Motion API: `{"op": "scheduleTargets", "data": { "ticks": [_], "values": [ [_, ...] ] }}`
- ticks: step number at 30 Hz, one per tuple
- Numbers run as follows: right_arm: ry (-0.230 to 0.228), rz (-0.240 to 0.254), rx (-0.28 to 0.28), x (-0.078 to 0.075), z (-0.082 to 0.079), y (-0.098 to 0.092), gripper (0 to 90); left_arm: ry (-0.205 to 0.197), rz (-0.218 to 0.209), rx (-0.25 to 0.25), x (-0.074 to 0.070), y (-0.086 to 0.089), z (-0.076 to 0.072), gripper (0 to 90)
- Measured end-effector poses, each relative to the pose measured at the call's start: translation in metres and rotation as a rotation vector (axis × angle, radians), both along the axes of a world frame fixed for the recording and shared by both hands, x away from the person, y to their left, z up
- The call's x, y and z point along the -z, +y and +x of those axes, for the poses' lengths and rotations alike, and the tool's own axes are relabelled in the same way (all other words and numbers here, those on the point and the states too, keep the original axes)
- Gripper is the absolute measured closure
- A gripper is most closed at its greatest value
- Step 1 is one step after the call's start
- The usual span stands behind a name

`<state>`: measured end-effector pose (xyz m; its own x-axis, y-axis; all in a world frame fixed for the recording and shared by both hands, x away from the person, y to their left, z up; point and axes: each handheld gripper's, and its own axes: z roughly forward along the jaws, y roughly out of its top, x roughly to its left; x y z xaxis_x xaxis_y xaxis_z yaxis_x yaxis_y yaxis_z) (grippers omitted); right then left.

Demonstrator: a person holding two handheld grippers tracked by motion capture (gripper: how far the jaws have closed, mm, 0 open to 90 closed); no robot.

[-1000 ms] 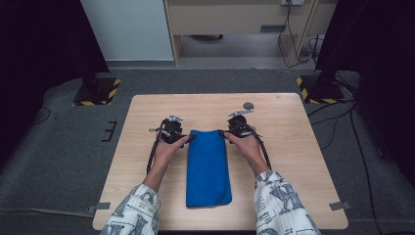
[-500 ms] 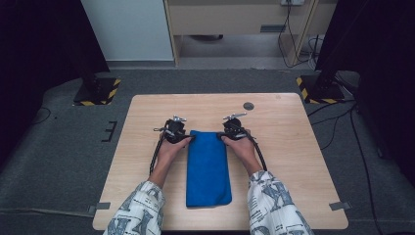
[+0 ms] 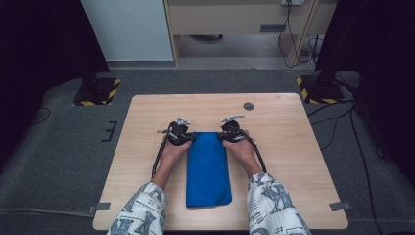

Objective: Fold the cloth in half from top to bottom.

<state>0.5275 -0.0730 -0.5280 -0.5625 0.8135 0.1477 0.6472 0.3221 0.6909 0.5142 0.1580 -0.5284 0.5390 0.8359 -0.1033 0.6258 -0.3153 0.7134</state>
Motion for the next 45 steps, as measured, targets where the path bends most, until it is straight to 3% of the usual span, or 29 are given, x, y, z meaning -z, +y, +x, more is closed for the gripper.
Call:
{"op": "scheduleTargets", "data": {
  "ticks": [3, 8, 12, 13, 18, 21, 25, 28, 37, 39, 45],
  "values": [
    [-0.003, 0.034, 0.004, -0.004, -0.003, -0.004, 85.4, -0.017, -0.013, -0.002, -0.003, -0.001, -0.001, 84.5],
    [-0.022, 0.065, 0.005, -0.015, -0.007, -0.011, 85.5, -0.048, -0.023, 0.011, -0.017, -0.005, -0.004, 85.4],
    [-0.052, 0.085, 0.000, -0.028, -0.012, -0.015, 85.5, -0.076, -0.030, 0.017, -0.034, -0.007, -0.006, 85.4],
    [-0.067, 0.092, 0.001, -0.035, -0.013, -0.018, 85.5, -0.098, -0.036, 0.018, -0.042, -0.008, -0.007, 85.4],
    [-0.092, 0.111, 0.005, -0.050, -0.012, -0.024, 85.5, -0.120, -0.037, 0.025, -0.055, -0.013, -0.005, 85.5],
    [-0.104, 0.108, 0.004, -0.054, -0.009, -0.026, 85.5, -0.135, -0.055, 0.027, -0.060, -0.014, -0.004, 85.5],
    [-0.114, 0.122, 0.011, -0.058, -0.006, -0.029, 85.4, -0.155, -0.035, 0.036, -0.067, -0.013, -0.002, 85.5],
    [-0.127, 0.136, 0.015, -0.063, -0.005, -0.029, 85.5, -0.163, -0.049, 0.041, -0.073, -0.010, -0.001, 85.8],
    [-0.143, 0.136, 0.009, -0.070, -0.003, -0.024, 85.6, -0.177, -0.058, 0.033, -0.078, -0.004, 0.000, 86.5],
    [-0.146, 0.140, 0.014, -0.074, -0.002, -0.023, 85.6, -0.179, -0.084, 0.022, -0.078, -0.001, 0.002, 86.4],
    [-0.162, 0.136, 0.014, -0.082, -0.001, -0.021, 85.6, -0.188, -0.067, 0.031, -0.082, -0.001, 0.002, 86.5]
  ]
}}
